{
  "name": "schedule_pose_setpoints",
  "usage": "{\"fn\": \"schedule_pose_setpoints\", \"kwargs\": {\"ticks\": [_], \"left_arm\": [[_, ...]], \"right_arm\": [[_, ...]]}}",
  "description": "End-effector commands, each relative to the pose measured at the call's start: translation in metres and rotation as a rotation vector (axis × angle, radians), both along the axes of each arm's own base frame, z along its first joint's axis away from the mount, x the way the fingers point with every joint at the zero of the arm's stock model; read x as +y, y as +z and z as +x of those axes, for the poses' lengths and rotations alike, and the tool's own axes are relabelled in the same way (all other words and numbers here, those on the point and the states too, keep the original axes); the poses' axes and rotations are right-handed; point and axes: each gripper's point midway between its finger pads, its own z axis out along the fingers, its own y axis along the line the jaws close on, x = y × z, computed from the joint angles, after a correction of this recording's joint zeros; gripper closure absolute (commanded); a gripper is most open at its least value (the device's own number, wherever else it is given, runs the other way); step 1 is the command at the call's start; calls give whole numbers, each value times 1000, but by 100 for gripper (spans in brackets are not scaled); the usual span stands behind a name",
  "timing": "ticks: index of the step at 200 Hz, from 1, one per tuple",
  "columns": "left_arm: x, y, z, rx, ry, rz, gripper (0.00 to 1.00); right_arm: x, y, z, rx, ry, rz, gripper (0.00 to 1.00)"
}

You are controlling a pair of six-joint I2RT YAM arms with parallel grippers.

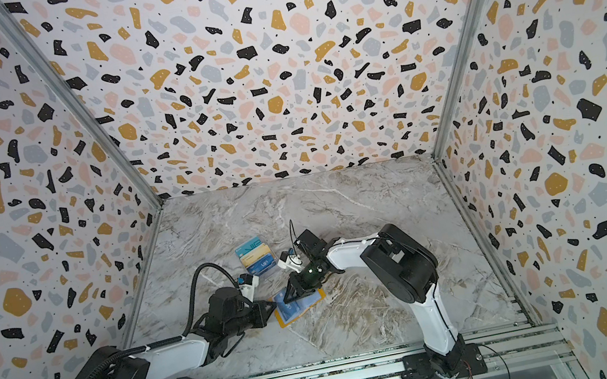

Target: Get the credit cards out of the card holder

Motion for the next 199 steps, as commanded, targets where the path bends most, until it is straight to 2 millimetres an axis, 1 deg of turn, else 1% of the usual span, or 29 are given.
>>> {"fn": "schedule_pose_setpoints", "kwargs": {"ticks": [1,54,99,138,178,199], "left_arm": [[1,-13,-14,50,-21,12,100],[3,-13,-14,49,-9,14,100],[5,-15,-14,50,1,25,100],[5,-16,-13,54,6,28,100],[6,-17,-14,57,6,30,100],[6,-18,-14,59,9,30,100]], "right_arm": [[10,7,-6,6,33,37,78],[8,4,-10,16,41,41,77],[1,14,-8,18,40,91,78],[-3,27,-7,12,43,150,80],[-6,32,-6,11,41,171,81],[-9,35,-5,11,34,182,83]]}}
